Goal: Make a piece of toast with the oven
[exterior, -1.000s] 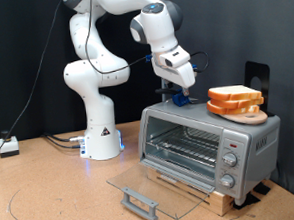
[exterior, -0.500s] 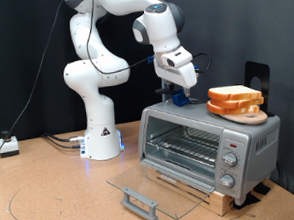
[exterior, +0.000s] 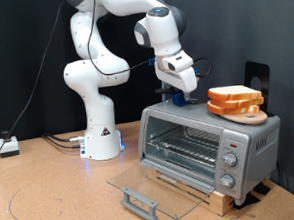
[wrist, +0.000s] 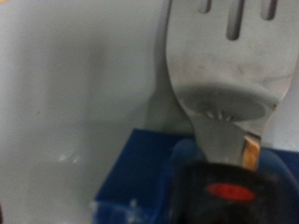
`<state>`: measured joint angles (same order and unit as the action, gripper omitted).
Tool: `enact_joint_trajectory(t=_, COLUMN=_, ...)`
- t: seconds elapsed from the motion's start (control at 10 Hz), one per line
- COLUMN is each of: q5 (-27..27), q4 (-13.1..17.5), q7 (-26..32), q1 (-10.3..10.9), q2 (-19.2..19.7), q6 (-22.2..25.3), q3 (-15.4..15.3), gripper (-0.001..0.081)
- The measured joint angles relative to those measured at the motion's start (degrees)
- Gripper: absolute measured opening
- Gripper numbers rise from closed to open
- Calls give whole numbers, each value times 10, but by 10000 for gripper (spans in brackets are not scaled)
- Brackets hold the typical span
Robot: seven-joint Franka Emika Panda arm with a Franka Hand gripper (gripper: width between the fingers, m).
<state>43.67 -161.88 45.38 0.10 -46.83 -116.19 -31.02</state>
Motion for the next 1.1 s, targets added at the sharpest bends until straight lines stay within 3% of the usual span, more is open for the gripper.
enact_joint_trajectory(t=0.8, q5=29, q4=3, q7=0, q1=-1, q2=24, q6=-34, q3=-8, gripper=781)
enact_joint_trajectory(t=1.0, q5=31, q4=3, q7=0, q1=-1, q2=24, q6=-34, q3=-8, gripper=496)
enact_joint_trajectory(t=1.1, q5=31, q4=3, q7=0, q1=-1, q2=24, q6=-34, q3=-8, gripper=496)
